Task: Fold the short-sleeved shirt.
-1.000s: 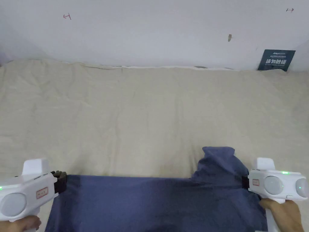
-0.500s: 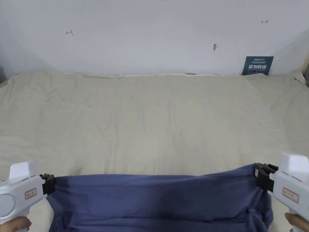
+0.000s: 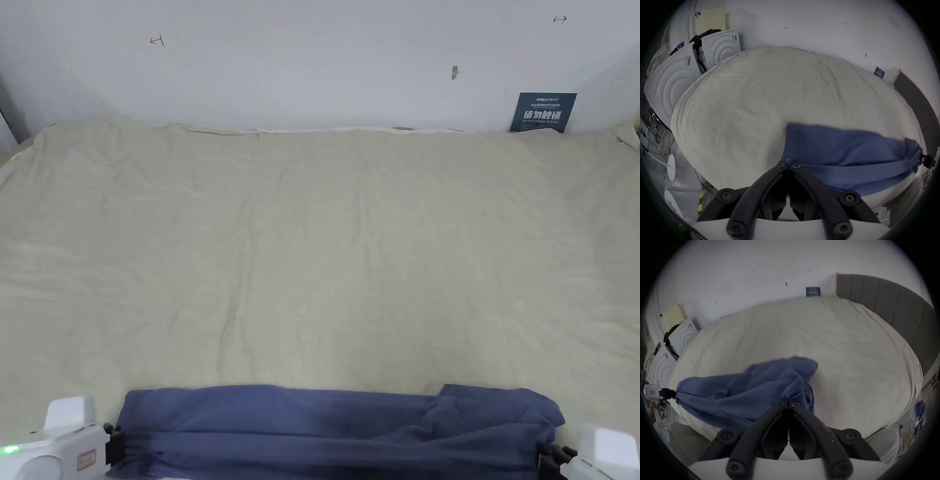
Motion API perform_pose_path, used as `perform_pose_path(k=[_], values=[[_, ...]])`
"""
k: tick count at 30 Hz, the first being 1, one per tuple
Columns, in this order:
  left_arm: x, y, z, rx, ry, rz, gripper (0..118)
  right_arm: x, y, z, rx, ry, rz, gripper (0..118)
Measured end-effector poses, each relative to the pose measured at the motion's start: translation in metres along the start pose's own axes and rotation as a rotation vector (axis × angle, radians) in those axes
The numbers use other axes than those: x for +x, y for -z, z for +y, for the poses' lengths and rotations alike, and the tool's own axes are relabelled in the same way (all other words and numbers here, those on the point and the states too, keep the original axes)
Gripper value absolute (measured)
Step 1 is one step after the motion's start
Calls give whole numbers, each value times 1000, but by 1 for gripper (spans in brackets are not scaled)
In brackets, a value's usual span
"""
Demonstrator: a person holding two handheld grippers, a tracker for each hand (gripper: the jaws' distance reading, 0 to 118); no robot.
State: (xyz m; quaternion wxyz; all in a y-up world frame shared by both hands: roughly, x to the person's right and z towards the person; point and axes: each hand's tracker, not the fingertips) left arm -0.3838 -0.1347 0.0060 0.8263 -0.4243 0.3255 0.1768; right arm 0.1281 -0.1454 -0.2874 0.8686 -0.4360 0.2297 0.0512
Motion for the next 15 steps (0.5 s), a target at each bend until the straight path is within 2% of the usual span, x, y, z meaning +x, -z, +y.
perform_pose_path(k=[4,5,6,7,8,9,10,11,12,15], values=[[9,11,-14,-52,51,41,2,-6,7,-11,-41,41,-22,3],[12,9,-15,-37,52,46,6,-6,5,-10,-41,47,-24,6],[14,6,-13,-26,63,60,16,-8,-1,-10,-35,51,-26,13],[15,5,-10,-26,65,75,33,-9,-5,-7,-26,50,-30,24],[19,-1,-5,-30,59,93,69,-12,-12,-2,-9,42,-44,46],[21,-8,1,-31,50,96,95,-16,-21,7,19,25,-70,65],[22,-14,6,-26,33,89,113,-23,-35,14,59,13,-77,82],[25,-25,13,10,7,45,118,-28,-46,24,116,-2,-71,101],[27,-39,21,87,-14,1,117,-34,-58,36,177,-20,-63,109],[47,-81,49,264,-45,-59,116,-50,-91,72,369,-86,-35,111]])
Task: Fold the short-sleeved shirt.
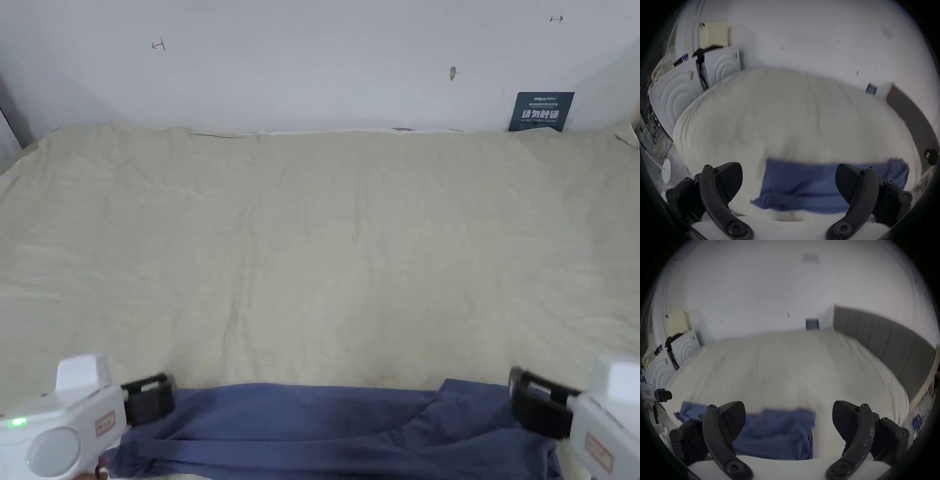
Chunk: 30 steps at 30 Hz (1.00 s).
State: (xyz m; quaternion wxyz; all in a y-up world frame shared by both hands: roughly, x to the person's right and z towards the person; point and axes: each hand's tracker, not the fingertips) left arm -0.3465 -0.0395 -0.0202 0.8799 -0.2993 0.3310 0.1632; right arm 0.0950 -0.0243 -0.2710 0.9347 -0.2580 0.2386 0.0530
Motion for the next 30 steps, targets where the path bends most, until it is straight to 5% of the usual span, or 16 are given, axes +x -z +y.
perform_pose_path(k=[6,14,16,19,20,21,30], values=[[51,-57,49,371,50,-10,116,-40,-31,65,281,-67,14,111],[92,-74,56,621,110,-5,115,-78,-52,84,436,-134,-29,109],[96,-76,53,639,126,-16,100,-86,-60,83,453,-136,-38,94],[101,-75,51,636,151,-47,36,-86,-62,80,477,-119,-43,41],[102,-74,50,627,147,-51,8,-87,-62,78,490,-115,-51,13],[103,-72,49,619,137,-52,0,-88,-63,78,493,-122,-60,2],[99,-68,50,582,155,-104,0,-81,-55,72,494,-125,-71,2]])
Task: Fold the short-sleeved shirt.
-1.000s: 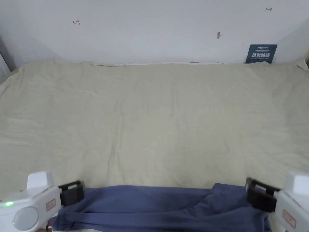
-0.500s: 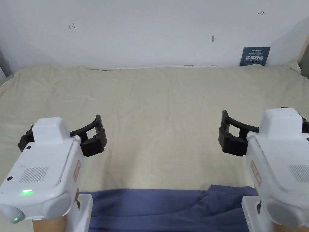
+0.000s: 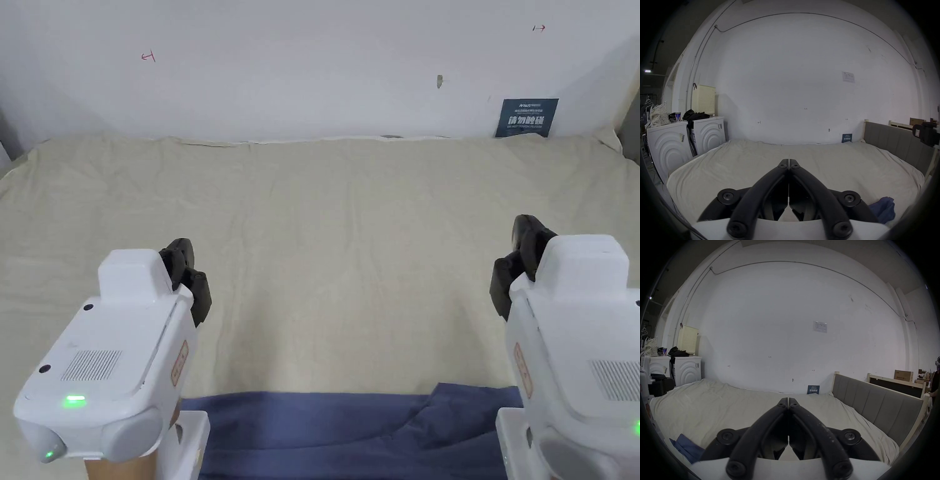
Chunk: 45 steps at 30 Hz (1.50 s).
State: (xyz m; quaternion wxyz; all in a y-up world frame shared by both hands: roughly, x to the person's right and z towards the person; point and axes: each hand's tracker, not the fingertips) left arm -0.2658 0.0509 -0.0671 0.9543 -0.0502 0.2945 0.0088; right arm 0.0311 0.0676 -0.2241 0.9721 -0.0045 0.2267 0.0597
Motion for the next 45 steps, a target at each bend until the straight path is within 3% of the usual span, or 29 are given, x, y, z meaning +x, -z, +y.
perform_pose_path(k=[6,13,21,24,26,28,29,30,33,37,40,41,43,45], values=[[-22,14,-5,-134,-28,-72,0,0,5,-2,-25,2,5,2],[-105,51,-50,-518,-370,-305,0,-4,11,-5,-67,-14,9,2],[-202,75,-139,-754,-542,-194,0,-20,17,-11,-126,-12,8,2],[-207,70,-156,-810,-607,-161,7,-25,21,-16,-148,-9,3,2],[-217,74,-171,-864,-644,-166,43,-26,25,-20,-165,-6,3,2],[-200,65,-167,-913,-664,-179,100,-29,26,-23,-179,-9,4,2],[-198,66,-171,-914,-658,-174,112,-33,26,-23,-184,-13,3,2],[-195,65,-173,-916,-650,-183,113,-35,26,-24,-190,-17,2,2],[-196,66,-188,-906,-643,-199,111,-39,28,-27,-207,-25,0,2],[-181,64,-194,-972,-635,-249,94,-44,31,-27,-230,-27,-4,2],[-177,61,-191,-939,-536,-253,86,-46,29,-26,-236,-28,-7,2],[-172,59,-189,-940,-513,-246,80,-45,30,-26,-236,-30,-9,2],[-182,63,-194,-938,-425,-218,56,-45,31,-26,-239,-28,-10,2],[-179,61,-195,-932,-358,-200,48,-41,33,-28,-243,-14,-7,2]])
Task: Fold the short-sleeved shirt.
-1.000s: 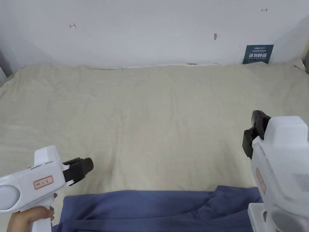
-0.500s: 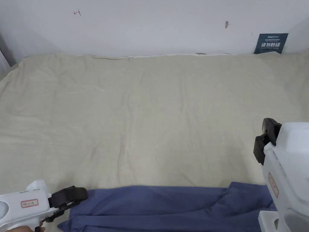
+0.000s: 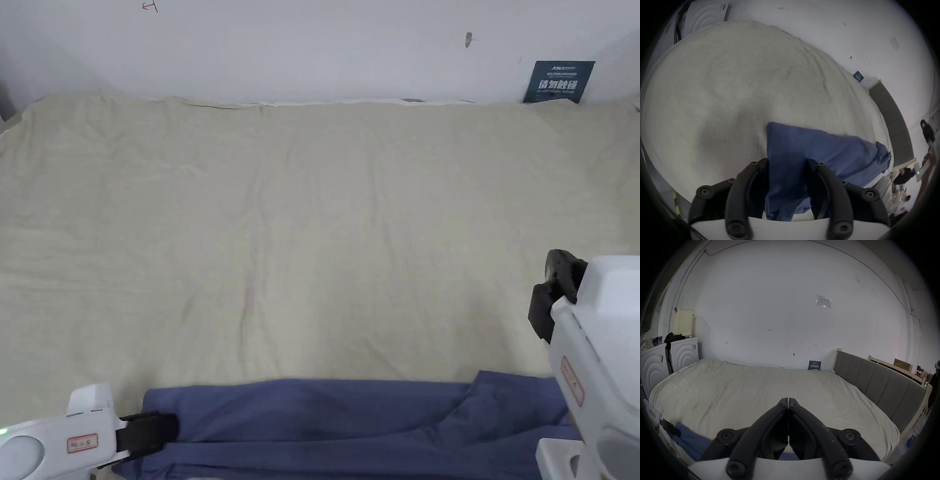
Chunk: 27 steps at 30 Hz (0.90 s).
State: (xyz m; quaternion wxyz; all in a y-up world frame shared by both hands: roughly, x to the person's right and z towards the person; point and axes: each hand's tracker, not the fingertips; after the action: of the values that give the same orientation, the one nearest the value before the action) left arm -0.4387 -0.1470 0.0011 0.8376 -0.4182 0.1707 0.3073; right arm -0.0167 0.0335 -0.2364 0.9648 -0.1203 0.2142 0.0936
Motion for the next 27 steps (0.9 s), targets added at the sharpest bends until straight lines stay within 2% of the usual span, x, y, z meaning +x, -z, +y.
perform_pose_path(k=[2,5,7,10,18,20,25,27], values=[[-7,4,-1,14,3,3,41,3,2,-2,-2,7,1,2],[2,8,-3,25,73,39,18,8,4,-5,-4,16,8,2],[12,11,-7,31,80,43,12,11,3,-5,-6,23,12,2],[18,4,-6,60,108,75,10,17,4,-6,-1,30,10,2],[14,-42,18,133,49,90,9,35,2,0,30,46,10,2],[7,-49,24,149,68,164,9,39,1,1,38,51,10,2],[-22,-60,30,124,-12,216,9,49,-3,1,51,65,5,2],[-7,-66,23,107,-58,206,9,54,-4,0,55,68,5,2]])
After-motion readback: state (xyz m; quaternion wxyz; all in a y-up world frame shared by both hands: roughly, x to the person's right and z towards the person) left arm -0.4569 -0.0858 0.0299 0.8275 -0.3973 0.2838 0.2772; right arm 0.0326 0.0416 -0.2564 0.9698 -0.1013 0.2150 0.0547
